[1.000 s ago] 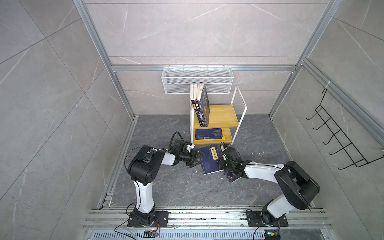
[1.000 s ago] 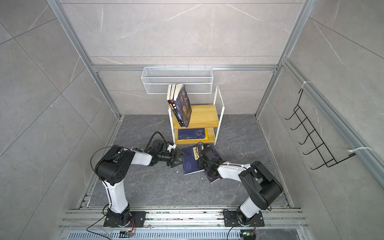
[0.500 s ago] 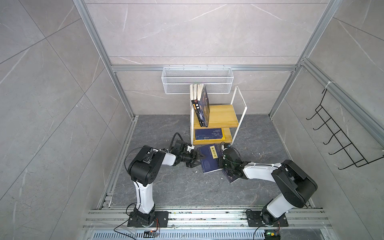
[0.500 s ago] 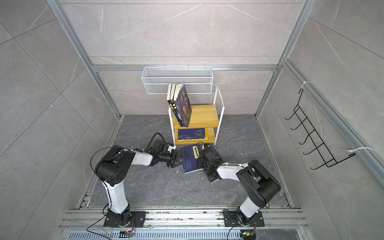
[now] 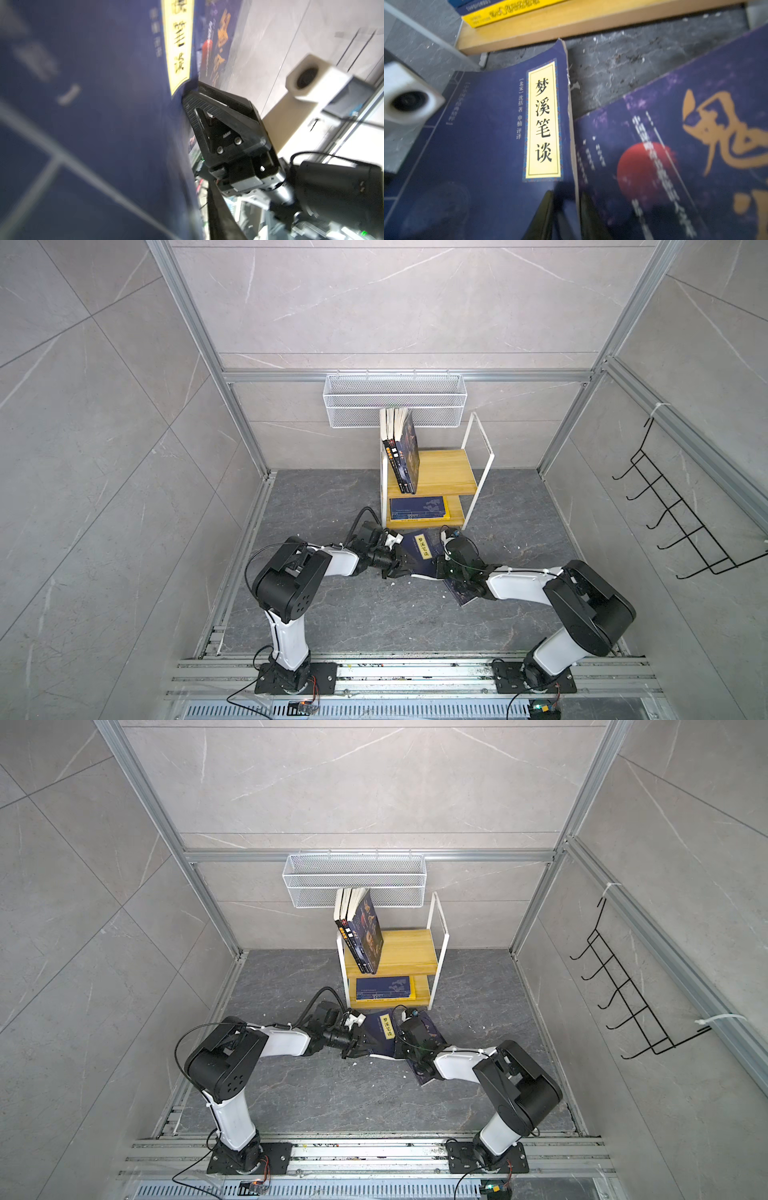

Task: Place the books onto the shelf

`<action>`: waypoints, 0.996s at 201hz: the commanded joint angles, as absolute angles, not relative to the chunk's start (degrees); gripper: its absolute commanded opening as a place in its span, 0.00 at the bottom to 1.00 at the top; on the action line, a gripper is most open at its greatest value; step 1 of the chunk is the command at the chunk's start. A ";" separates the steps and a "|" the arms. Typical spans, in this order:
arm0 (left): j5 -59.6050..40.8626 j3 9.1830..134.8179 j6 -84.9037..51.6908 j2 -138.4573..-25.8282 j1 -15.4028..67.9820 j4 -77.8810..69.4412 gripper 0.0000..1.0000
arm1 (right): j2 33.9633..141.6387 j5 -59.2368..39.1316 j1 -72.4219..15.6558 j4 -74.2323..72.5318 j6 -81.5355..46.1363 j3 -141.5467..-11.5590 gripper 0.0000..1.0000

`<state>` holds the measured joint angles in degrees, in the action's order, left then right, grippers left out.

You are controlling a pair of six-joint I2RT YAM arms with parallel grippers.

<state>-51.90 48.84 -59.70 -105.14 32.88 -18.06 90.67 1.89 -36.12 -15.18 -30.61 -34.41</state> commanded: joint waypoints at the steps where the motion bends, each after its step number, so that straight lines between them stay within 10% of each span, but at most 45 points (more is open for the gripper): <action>1: -51.34 49.64 -54.05 -100.10 33.09 -14.06 0.04 | 88.61 0.65 -37.27 -1.45 -29.84 -30.07 0.28; 129: -54.21 48.43 -51.93 -86.41 29.91 -8.61 0.00 | 58.02 27.88 -55.41 19.06 -13.17 -37.72 0.79; 200: -55.15 48.32 -52.91 -82.82 27.69 -9.93 0.00 | 52.31 37.63 -70.95 -3.08 23.13 -32.62 0.80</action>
